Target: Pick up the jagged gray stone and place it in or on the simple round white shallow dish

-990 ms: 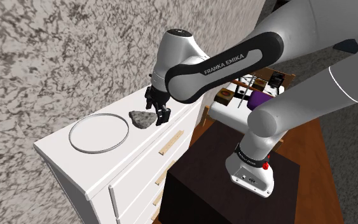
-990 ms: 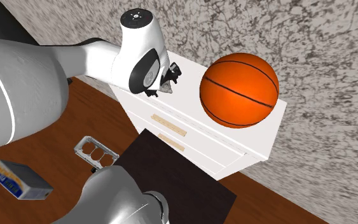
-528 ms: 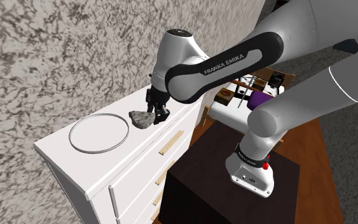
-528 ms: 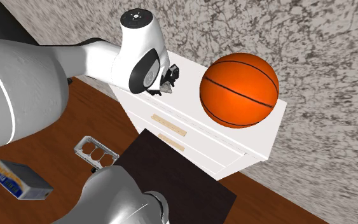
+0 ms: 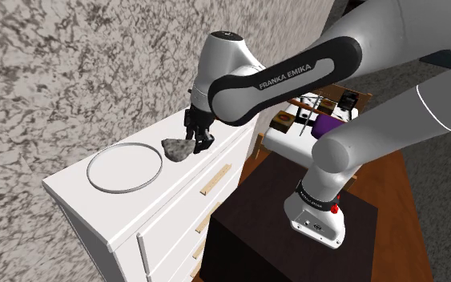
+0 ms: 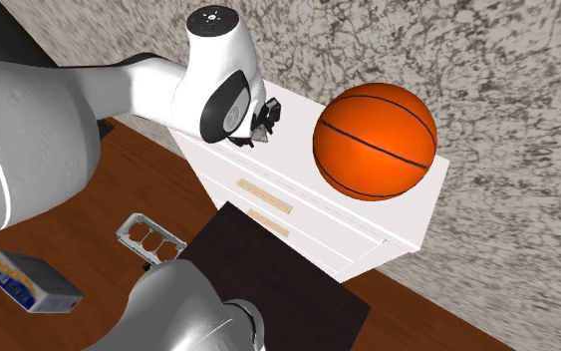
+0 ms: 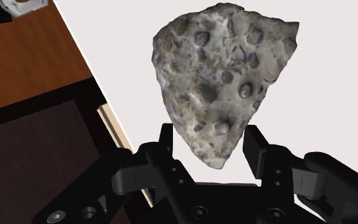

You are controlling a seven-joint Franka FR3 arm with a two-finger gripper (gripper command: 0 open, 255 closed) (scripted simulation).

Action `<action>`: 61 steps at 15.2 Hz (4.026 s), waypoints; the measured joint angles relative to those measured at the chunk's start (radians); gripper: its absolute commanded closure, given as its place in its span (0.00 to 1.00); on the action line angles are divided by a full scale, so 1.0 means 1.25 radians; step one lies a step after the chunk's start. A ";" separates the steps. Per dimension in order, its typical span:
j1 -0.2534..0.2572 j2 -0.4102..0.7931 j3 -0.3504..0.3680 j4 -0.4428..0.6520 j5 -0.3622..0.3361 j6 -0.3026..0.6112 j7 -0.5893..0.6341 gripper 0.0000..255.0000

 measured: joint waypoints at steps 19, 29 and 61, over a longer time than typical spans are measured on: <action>-0.037 -0.151 0.091 0.058 0.117 -0.185 0.453 0.00; -0.079 -0.104 0.176 0.032 0.150 -0.101 0.515 0.00; -0.229 0.060 0.316 0.194 0.087 -0.094 0.566 0.00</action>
